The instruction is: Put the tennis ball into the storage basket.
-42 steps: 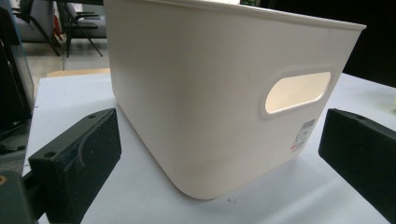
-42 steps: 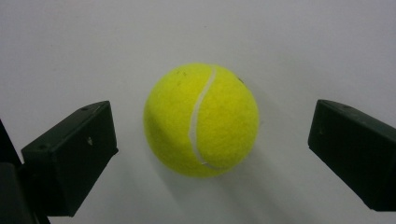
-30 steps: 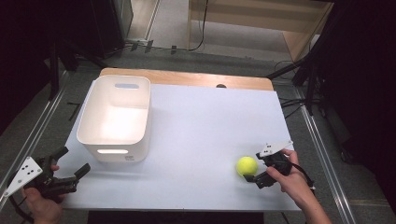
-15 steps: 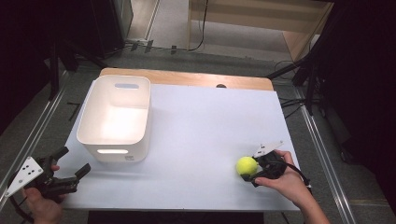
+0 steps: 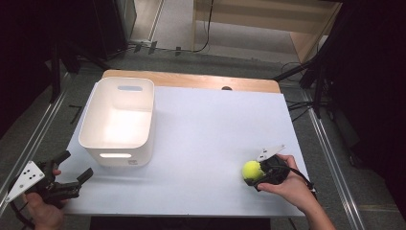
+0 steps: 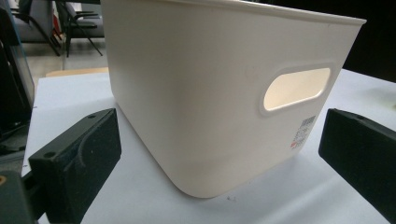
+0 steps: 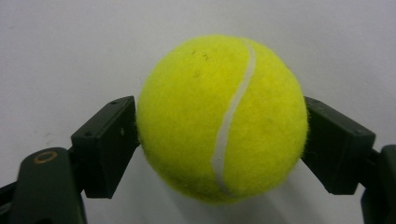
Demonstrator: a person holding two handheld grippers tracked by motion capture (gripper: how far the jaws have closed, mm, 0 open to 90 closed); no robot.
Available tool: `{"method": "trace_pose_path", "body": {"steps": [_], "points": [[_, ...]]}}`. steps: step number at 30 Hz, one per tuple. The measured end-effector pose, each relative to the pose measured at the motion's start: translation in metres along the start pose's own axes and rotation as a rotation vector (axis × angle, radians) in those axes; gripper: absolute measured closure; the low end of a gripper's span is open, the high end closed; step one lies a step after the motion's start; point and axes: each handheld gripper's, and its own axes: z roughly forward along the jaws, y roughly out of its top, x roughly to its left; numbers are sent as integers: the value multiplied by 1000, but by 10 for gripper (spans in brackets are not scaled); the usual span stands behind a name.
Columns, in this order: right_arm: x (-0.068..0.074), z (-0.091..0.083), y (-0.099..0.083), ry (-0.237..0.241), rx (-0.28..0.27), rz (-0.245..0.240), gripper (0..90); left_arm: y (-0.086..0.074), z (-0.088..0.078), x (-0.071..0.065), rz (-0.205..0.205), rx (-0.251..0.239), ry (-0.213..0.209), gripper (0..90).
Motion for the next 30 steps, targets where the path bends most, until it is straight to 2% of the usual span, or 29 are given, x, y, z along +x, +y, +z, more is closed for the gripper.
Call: {"method": "trace_pose_path", "body": {"steps": [5,30], "points": [[0,1,0,-14,6,7,219,0,0,0,1,2,0,0],[2,-2,4,-18,-2,-17,238,0,0,0,0,0,-1,0]]}}
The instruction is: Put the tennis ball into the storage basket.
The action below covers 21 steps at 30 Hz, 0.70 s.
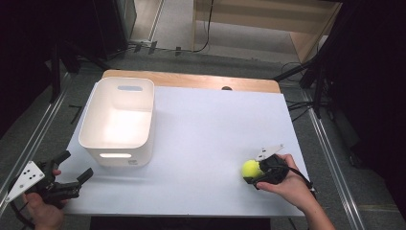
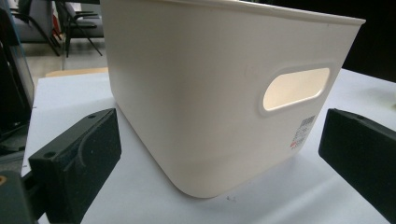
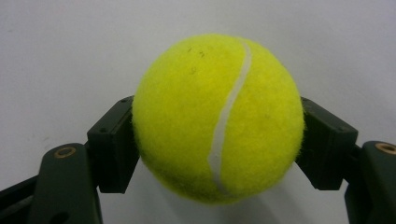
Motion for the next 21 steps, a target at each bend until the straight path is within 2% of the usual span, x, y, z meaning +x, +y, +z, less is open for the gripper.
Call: {"method": "trace_pose_path", "body": {"steps": [21], "points": [[0,-7,15,2,-13,-24,237,0,0,0,1,3,-3,0]]}}
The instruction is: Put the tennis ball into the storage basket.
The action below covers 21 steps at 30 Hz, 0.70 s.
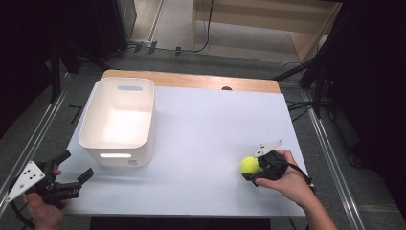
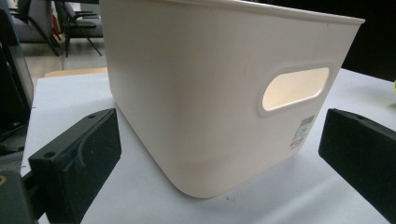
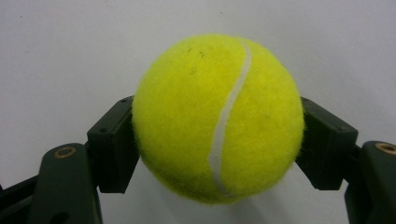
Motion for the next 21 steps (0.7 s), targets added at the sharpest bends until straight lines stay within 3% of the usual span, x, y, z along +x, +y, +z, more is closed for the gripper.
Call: {"method": "trace_pose_path", "body": {"steps": [21], "points": [[4,-1,24,20,-6,-31,238,0,0,0,-3,-4,0,0]]}}
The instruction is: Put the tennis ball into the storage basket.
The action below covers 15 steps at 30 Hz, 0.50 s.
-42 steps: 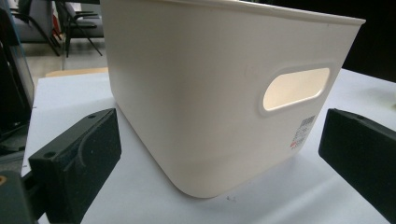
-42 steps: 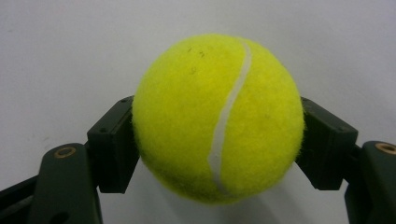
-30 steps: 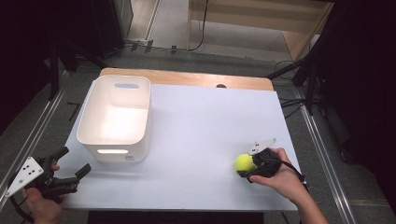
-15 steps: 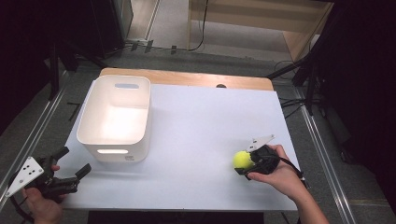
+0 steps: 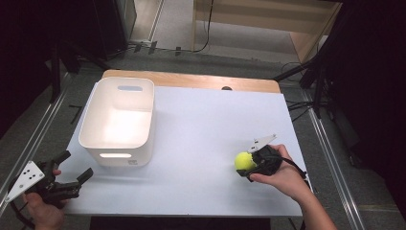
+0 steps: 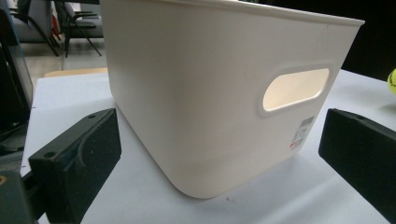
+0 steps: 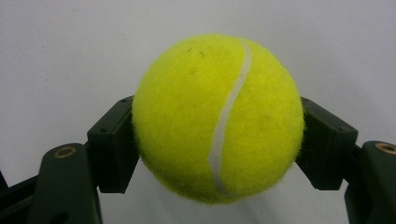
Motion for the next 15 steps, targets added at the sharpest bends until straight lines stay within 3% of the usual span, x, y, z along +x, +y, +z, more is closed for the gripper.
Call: {"method": "trace_pose_path", "body": {"steps": [15], "points": [[2,-1,17,7,-10,-23,238,0,0,0,1,1,-4,0]]}}
